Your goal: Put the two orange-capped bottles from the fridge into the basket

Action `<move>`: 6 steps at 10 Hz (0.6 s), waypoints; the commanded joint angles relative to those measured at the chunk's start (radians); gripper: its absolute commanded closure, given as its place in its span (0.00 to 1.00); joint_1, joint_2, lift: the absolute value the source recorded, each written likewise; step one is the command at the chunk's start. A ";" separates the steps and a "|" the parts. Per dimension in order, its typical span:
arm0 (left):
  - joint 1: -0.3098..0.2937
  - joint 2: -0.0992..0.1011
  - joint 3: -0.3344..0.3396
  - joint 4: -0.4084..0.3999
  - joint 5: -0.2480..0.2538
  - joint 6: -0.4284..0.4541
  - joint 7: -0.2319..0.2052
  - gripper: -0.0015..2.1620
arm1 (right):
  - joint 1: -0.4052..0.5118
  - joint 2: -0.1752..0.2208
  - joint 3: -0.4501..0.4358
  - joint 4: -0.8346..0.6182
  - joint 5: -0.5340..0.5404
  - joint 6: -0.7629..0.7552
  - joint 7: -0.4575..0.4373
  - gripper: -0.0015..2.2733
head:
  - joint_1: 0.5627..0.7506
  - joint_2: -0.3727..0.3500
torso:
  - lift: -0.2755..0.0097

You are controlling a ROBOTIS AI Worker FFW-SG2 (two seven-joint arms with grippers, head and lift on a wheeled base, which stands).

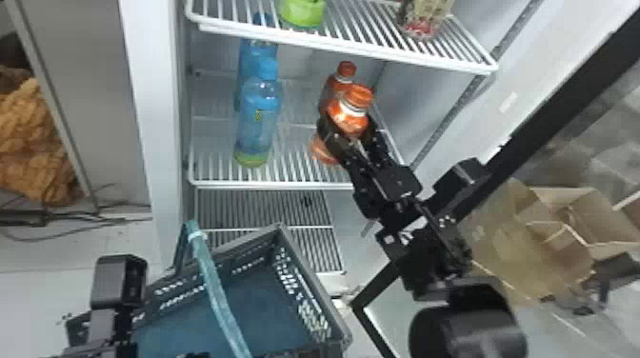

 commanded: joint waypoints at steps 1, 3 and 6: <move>-0.002 0.000 0.001 0.000 -0.001 0.000 0.000 0.54 | 0.087 0.000 -0.016 -0.166 -0.026 0.147 0.023 0.38 | 0.70 0.03 | 0.14; -0.002 0.001 0.001 0.000 -0.001 0.000 0.000 0.54 | 0.160 -0.008 -0.024 -0.279 -0.050 0.334 0.061 0.38 | 0.70 0.03 | 0.14; -0.004 0.001 -0.003 0.005 -0.003 0.000 0.000 0.54 | 0.237 -0.029 -0.020 -0.470 -0.094 0.670 0.124 0.38 | 0.70 0.03 | 0.14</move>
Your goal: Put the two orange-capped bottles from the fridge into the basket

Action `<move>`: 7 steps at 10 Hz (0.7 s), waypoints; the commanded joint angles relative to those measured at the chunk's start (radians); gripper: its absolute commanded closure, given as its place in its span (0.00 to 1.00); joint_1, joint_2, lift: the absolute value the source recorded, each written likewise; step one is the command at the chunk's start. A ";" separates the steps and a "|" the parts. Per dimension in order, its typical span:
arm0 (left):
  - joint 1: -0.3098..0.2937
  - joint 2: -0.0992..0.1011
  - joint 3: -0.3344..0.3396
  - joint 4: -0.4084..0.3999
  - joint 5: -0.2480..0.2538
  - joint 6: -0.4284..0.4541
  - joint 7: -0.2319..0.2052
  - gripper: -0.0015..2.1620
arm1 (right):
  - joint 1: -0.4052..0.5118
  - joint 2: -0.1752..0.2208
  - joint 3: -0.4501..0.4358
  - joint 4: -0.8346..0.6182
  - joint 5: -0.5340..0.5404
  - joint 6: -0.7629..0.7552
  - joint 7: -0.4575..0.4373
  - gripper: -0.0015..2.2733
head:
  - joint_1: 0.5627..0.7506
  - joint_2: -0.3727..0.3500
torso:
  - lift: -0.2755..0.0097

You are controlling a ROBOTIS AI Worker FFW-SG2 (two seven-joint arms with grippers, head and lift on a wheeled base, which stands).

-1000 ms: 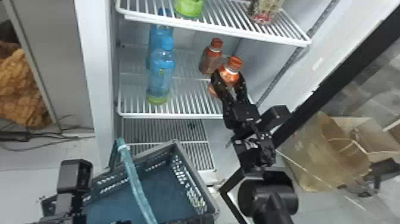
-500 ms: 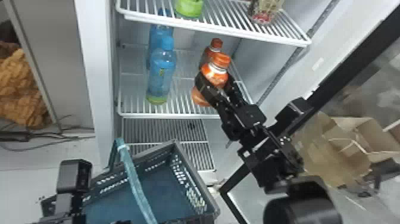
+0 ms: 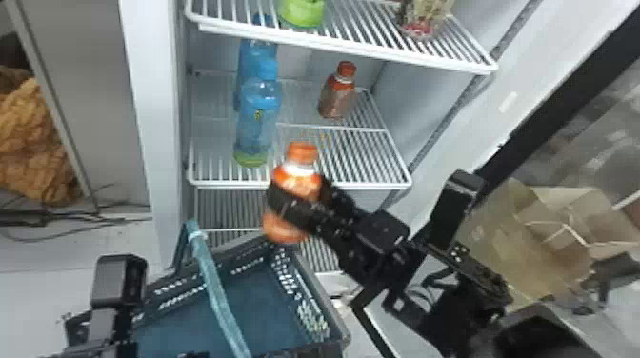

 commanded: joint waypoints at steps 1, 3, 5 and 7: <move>-0.003 0.002 -0.005 0.004 0.000 0.000 0.000 0.54 | 0.026 -0.013 0.010 -0.107 -0.010 0.190 0.020 0.38 | 0.70 0.03 | 0.14; -0.006 0.003 -0.005 0.004 0.000 0.000 0.000 0.54 | 0.060 -0.026 0.006 -0.232 -0.008 0.440 0.031 0.38 | 0.70 0.03 | 0.14; -0.008 0.003 -0.009 0.007 -0.002 0.000 0.000 0.54 | 0.070 -0.031 -0.018 -0.343 0.010 0.647 0.028 0.38 | 0.70 0.03 | 0.14; -0.008 0.003 -0.011 0.007 -0.002 0.000 0.000 0.54 | 0.055 -0.030 -0.014 -0.308 0.020 0.671 0.023 0.38 | 0.70 0.03 | 0.14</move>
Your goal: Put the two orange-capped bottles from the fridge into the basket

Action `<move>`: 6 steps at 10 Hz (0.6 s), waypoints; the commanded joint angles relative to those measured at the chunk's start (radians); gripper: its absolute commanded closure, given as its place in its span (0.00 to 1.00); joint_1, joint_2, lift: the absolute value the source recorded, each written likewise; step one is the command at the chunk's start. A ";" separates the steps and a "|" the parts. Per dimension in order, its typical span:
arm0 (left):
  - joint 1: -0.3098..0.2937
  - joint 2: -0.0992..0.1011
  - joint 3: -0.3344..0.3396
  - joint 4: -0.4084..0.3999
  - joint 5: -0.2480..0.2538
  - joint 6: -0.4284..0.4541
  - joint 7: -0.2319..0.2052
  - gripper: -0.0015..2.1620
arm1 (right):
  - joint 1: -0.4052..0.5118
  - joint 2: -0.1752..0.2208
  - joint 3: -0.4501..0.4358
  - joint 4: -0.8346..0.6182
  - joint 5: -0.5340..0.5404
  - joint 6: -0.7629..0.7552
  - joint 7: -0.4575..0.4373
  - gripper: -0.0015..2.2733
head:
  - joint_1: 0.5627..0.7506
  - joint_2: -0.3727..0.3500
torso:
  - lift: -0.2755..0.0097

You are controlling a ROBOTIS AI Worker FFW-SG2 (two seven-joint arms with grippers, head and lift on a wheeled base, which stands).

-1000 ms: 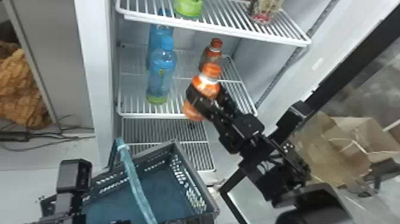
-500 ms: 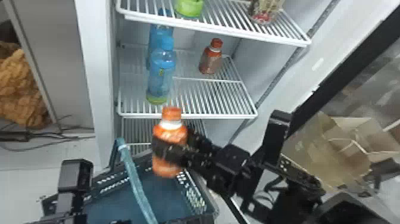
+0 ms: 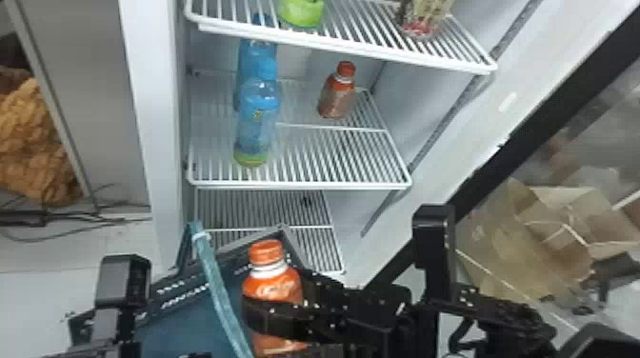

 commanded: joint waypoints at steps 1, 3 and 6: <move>0.000 -0.001 0.000 0.000 0.001 0.000 0.000 0.54 | -0.022 0.001 0.017 0.057 0.003 0.004 0.000 0.38 | 0.70 0.03 | 0.14; 0.003 -0.002 0.004 0.000 0.003 0.000 0.000 0.54 | -0.041 0.002 0.039 0.113 -0.007 -0.025 0.002 0.36 | 0.70 0.03 | 0.14; 0.003 -0.002 0.006 0.000 0.003 0.000 -0.002 0.54 | -0.044 0.002 0.037 0.116 -0.007 -0.072 0.002 0.11 | 0.70 0.03 | 0.14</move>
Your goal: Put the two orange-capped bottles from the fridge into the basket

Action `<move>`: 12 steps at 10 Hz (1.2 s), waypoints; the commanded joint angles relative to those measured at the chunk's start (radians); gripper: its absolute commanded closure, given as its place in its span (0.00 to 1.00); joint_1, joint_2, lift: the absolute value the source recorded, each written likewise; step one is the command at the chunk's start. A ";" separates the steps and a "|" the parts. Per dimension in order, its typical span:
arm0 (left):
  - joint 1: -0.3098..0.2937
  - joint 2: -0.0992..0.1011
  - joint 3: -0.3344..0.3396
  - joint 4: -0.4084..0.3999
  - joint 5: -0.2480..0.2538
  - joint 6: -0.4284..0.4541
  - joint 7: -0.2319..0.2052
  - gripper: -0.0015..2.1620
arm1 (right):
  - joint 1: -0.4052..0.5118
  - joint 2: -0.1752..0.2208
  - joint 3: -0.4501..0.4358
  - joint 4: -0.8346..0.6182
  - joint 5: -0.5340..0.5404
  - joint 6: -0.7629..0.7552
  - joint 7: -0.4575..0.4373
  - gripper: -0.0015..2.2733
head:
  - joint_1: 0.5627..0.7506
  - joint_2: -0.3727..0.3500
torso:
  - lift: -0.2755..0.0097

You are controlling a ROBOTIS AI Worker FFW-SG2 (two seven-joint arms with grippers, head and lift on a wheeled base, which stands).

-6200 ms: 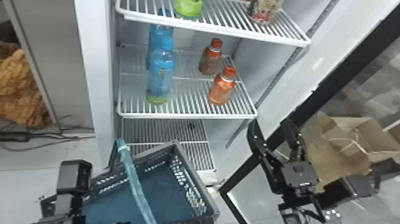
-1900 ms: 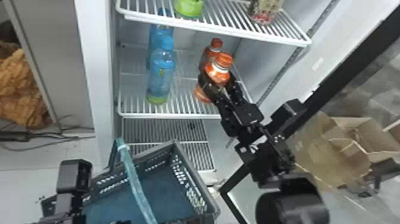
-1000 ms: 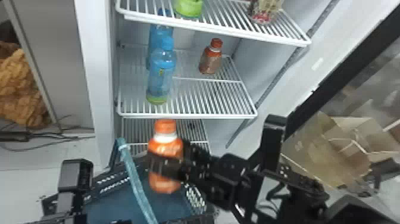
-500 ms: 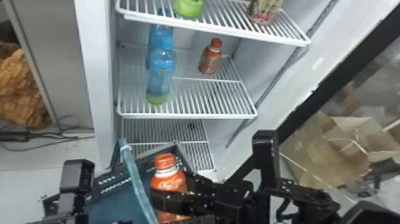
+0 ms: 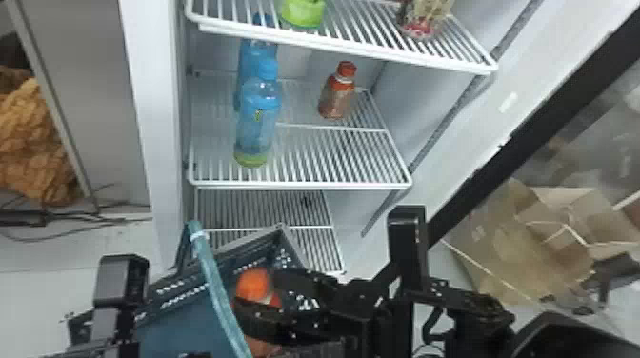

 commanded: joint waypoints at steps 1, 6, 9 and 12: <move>0.000 0.000 0.000 0.000 0.000 0.000 0.000 0.54 | 0.000 0.001 -0.003 -0.002 0.006 -0.028 0.000 0.05 | 0.70 0.03 | 0.14; 0.002 -0.002 0.002 0.000 -0.002 0.000 0.000 0.54 | 0.000 0.027 -0.045 0.005 0.074 -0.195 -0.046 0.05 | 0.70 0.03 | 0.14; 0.002 -0.002 0.002 0.000 0.000 0.000 0.000 0.54 | -0.010 0.060 -0.075 0.155 0.096 -0.560 -0.112 0.02 | 0.70 0.03 | 0.14; 0.000 0.002 0.000 0.000 0.000 -0.002 0.000 0.54 | -0.123 0.070 -0.093 0.525 0.124 -1.086 -0.155 0.02 | 0.70 0.03 | 0.14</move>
